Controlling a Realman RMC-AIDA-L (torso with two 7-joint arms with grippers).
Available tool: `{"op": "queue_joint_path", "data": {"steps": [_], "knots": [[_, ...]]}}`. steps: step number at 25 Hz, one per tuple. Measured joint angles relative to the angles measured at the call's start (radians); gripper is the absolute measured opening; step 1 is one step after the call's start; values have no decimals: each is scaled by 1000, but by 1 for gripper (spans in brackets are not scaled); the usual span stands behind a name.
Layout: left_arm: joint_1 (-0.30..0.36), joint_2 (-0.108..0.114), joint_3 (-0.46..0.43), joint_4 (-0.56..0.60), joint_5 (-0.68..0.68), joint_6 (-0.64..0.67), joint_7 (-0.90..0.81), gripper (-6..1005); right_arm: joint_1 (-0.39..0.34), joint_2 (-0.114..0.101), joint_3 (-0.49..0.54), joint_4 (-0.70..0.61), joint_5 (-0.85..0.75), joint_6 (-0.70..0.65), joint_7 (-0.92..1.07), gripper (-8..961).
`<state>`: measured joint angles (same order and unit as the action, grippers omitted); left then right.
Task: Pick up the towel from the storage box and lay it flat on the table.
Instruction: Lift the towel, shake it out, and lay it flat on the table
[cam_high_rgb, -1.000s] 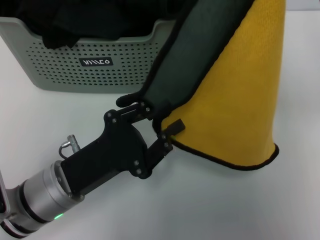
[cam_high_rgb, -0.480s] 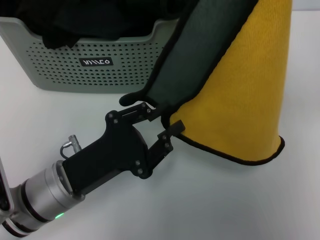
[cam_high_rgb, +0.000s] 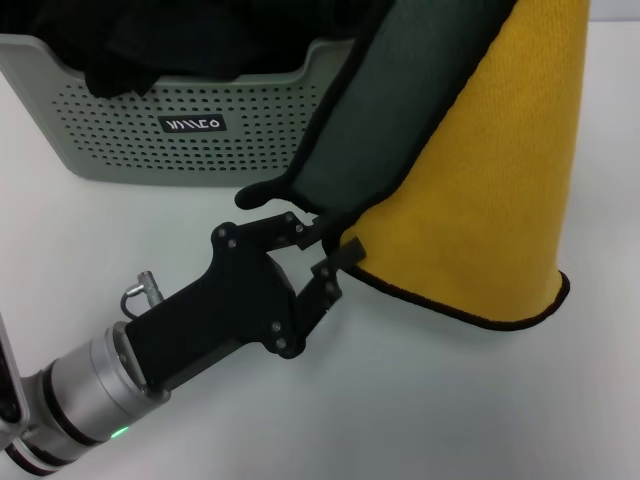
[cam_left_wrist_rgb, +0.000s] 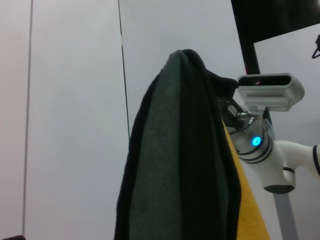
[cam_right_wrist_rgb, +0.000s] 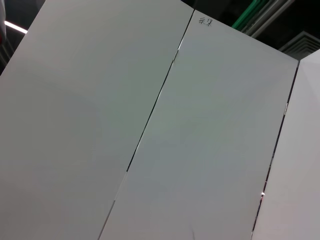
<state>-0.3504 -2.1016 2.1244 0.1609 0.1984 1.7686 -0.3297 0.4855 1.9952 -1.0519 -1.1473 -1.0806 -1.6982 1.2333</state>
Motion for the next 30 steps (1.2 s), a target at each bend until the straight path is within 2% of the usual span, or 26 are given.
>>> {"op": "queue_joint_path", "data": {"steps": [5, 11, 13, 16, 19, 20, 21, 23, 24, 30], "knots": [[-2, 2, -4, 0, -4, 1, -5, 159, -3, 1, 0, -2, 0, 0, 0, 66], [1, 3, -5, 2, -9, 23, -5, 42, -5, 1, 0, -1, -6, 3, 3, 68], [11, 5, -7, 0, -38, 67, -6, 3, -14, 5, -1, -9, -21, 13, 31, 69], [27, 16, -8, -19, -100, 167, -8, 3, -37, 8, 0, -31, -74, 49, 113, 71], [39, 44, -8, -25, -145, 250, -56, 3, -71, 14, 0, -73, -158, 87, 213, 72], [45, 74, -8, -5, -153, 265, -112, 3, -81, 15, 0, -90, -184, 92, 243, 72], [45, 74, -8, -5, -153, 265, -112, 3, -95, 16, 0, -116, -213, 94, 276, 73], [48, 105, -4, 30, -145, 267, -146, 3, -127, 18, -3, -185, -273, 95, 349, 74], [49, 114, -2, 42, -142, 268, -151, 3, -142, 18, -5, -214, -290, 93, 374, 74], [109, 189, -4, 222, -50, 271, -157, 3, -271, 20, -27, -404, -340, 38, 502, 77]]}}
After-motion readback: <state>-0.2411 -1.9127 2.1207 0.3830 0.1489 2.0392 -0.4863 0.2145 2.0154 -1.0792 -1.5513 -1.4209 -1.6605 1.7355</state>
